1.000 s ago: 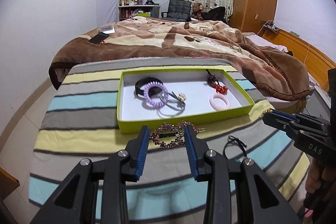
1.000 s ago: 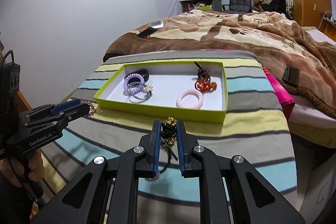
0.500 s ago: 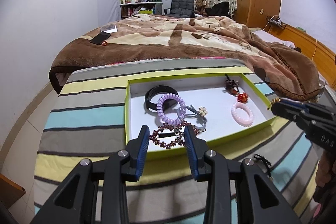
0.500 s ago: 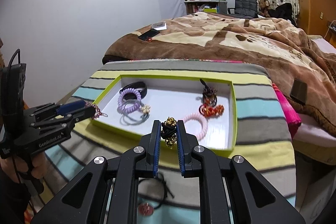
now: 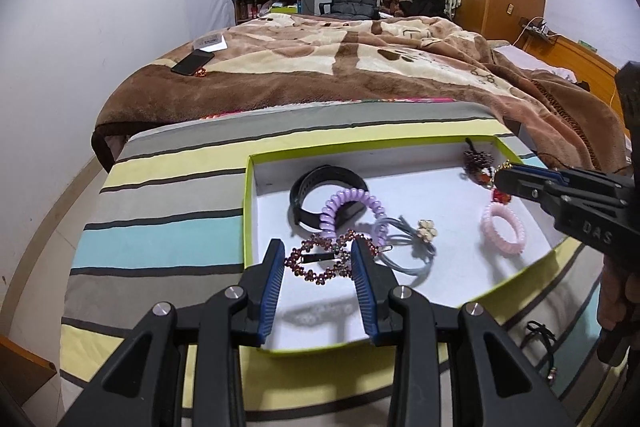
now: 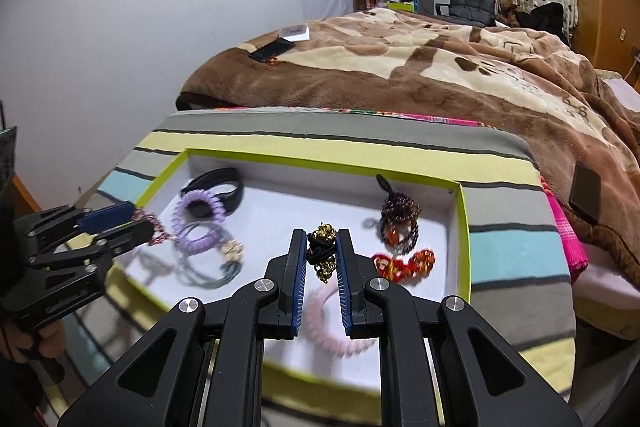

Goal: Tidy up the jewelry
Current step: 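Carry both items over the green box and open both tools to drop them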

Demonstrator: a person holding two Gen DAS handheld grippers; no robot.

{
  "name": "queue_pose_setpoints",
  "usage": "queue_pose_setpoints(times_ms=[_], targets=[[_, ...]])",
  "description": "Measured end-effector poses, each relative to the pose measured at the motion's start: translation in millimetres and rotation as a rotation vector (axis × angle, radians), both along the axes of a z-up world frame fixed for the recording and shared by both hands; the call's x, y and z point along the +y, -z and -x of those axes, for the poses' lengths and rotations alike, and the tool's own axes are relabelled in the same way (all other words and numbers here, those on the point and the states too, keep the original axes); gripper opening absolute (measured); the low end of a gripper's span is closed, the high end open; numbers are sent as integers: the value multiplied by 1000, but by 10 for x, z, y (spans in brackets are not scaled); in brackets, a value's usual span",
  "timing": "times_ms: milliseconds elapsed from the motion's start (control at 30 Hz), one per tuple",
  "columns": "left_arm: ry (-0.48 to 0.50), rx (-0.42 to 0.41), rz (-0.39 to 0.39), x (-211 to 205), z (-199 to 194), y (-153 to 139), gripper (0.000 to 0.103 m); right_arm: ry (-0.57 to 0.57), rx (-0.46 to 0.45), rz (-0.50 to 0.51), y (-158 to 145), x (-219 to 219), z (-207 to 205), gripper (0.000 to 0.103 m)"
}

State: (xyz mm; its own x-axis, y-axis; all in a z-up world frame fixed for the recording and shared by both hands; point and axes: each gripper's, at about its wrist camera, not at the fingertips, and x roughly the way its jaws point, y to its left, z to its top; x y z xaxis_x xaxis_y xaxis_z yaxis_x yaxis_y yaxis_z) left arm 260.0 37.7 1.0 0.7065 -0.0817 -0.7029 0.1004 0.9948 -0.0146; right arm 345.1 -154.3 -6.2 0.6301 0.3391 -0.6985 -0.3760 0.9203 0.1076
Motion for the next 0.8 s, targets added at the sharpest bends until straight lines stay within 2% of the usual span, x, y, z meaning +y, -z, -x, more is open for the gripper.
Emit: queue_pose_setpoints(times_ms=[267, 400, 667, 800], targets=[[-18, 31, -9, 42, -143, 100, 36, 11, 51, 26, 155, 53, -230, 15], [-16, 29, -12, 45, -173, 103, 36, 20, 76, 54, 242, 80, -307, 15], [-15, 20, -12, 35, -186, 98, 36, 27, 101, 47, 298, 78, -367, 15], [-20, 17, -7, 41, -196, 85, 36, 25, 100, 41, 302, 66, -352, 23]])
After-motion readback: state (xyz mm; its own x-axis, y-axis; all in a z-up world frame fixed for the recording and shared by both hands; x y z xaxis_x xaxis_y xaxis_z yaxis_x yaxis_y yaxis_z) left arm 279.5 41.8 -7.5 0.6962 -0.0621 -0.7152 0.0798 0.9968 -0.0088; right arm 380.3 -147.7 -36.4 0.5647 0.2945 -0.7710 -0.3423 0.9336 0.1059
